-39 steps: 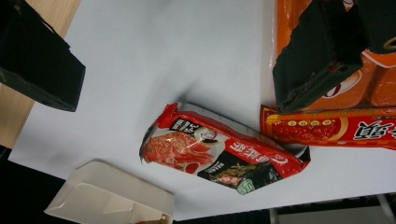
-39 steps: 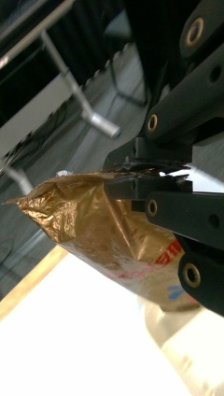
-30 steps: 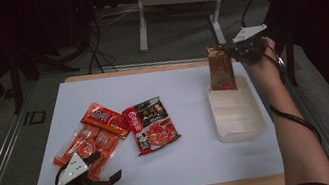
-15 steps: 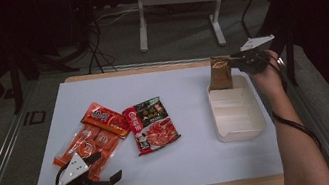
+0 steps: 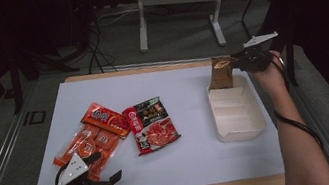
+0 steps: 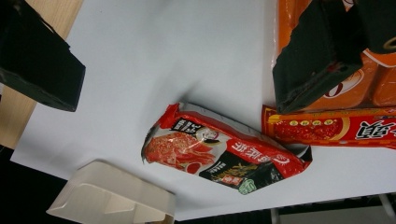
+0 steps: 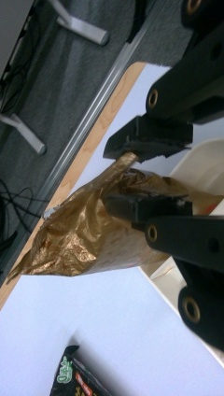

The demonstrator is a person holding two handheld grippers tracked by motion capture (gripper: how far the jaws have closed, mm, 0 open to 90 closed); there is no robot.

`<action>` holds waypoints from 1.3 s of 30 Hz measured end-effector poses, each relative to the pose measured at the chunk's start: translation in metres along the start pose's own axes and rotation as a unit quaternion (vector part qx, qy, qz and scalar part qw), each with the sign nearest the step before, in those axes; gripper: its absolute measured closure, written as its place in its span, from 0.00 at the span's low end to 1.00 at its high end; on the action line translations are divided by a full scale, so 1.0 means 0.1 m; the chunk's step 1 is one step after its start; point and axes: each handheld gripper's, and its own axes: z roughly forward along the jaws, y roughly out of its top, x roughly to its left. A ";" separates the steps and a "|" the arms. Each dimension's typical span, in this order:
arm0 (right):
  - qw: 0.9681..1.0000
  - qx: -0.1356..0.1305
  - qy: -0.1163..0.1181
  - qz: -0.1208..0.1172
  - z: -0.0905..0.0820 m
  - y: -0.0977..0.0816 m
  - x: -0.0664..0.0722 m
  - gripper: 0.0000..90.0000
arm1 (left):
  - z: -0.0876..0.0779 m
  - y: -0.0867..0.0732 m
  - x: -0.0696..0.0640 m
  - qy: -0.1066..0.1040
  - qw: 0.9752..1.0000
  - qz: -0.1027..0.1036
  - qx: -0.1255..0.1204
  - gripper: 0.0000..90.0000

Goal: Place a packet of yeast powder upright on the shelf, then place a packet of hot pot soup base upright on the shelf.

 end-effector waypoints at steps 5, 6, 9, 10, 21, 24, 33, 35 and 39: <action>0.999 0.005 -0.032 -0.004 -0.11 0.04 0.04 0.61 | 0.00 0.00 0.00 -0.002 1.000 0.003 -0.002 0.03; 0.999 0.000 -0.038 -0.003 -0.14 0.04 0.05 0.59 | 0.00 0.00 -0.01 -0.002 1.000 0.003 -0.001 0.03; 0.999 -0.002 -0.046 0.016 -0.24 0.06 0.08 0.42 | 0.00 0.01 -0.01 -0.005 1.000 0.007 -0.002 0.03; 0.999 -0.004 -0.051 0.020 -0.27 0.06 0.09 0.39 | 0.00 0.01 -0.01 -0.005 1.000 0.010 -0.002 0.03; 0.994 -0.088 -0.038 0.044 -0.74 -0.06 0.33 0.12 | 0.12 0.03 -0.05 -0.009 0.999 0.000 0.034 0.03; 0.993 -0.099 -0.029 0.051 -0.84 -0.11 0.44 0.12 | 0.14 0.06 -0.07 -0.021 0.999 -0.006 0.043 0.03; 0.983 -0.176 0.010 0.049 -1.14 -0.37 0.92 0.19 | 0.20 0.15 -0.08 -0.050 0.997 -0.012 0.064 0.03; 0.982 -0.186 0.013 0.036 -1.20 -0.44 1.02 0.19 | 0.22 0.18 -0.07 -0.040 0.997 -0.004 0.072 0.03; 0.983 -0.177 0.031 0.048 -1.23 -0.59 1.21 0.19 | 0.27 0.23 -0.04 -0.004 0.996 0.006 0.084 0.11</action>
